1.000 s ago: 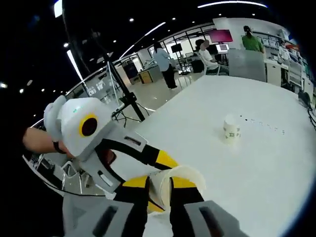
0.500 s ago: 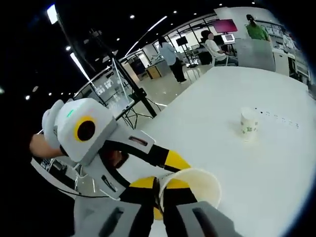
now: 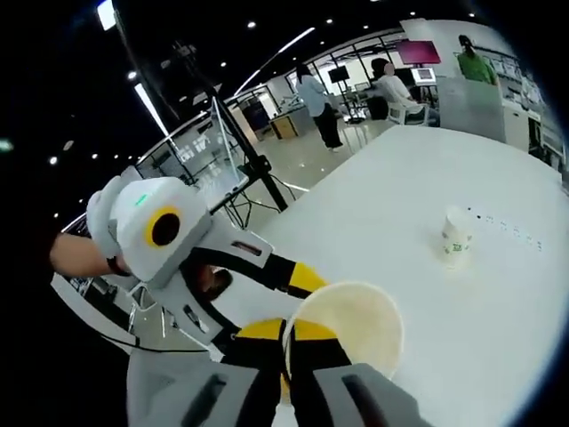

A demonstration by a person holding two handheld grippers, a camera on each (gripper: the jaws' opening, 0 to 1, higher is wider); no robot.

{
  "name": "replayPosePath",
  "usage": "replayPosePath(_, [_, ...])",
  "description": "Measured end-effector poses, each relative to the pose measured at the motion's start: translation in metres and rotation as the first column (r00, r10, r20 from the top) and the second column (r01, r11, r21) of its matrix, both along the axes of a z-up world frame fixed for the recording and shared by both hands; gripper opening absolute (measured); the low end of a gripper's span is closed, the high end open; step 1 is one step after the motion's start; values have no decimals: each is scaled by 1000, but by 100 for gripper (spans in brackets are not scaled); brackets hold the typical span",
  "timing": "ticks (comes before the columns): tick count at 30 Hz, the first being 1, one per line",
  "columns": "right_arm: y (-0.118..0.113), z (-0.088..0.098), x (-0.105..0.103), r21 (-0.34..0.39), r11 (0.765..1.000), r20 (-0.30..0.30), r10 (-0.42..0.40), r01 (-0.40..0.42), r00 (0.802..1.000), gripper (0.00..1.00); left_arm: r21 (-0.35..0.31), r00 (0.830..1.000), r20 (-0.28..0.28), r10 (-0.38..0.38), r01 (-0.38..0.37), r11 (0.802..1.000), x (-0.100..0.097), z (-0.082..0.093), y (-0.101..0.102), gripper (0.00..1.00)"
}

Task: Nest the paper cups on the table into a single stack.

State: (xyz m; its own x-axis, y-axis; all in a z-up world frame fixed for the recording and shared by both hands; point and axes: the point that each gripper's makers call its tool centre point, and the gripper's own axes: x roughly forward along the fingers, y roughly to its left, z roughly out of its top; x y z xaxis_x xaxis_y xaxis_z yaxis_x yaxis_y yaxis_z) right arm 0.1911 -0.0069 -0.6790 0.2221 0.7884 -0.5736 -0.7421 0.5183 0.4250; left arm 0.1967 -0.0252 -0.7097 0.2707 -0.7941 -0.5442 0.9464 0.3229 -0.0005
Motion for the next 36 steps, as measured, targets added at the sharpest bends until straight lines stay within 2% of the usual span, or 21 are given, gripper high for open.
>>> replayPosePath(2, [0,2,0,-5,1000,5,0,0,1000,0,-4,1000,-6,17,-17,1000,-6,0,2,41])
replayPosePath(5, [-1,1,-1,-29,999,19,14,-13,1000,0,-13,999,-15,45,-46,999,0,-1,9,43])
replayPosePath(9, [-8,-6,-4,-113,993,52,51,-45,997,0,-12,997,-15,78,-79,997,1,-4,17,46])
replayPosePath(16, [-9,-5,-19,-158,985,78,87,-74,993,0,-23,988,-34,153,-153,988,-1,-7,27,47])
replayPosePath(26, [-11,-4,-31,-230,965,116,157,-127,981,0,-1,960,-43,278,-278,960,23,-22,66,45])
replayPosePath(33, [-2,-9,-48,-309,930,143,251,-198,957,0,9,949,-52,310,-310,951,24,-24,75,44])
replayPosePath(36, [1,-16,-46,-344,910,140,291,-229,946,0,11,945,-57,322,-322,947,26,-26,78,44])
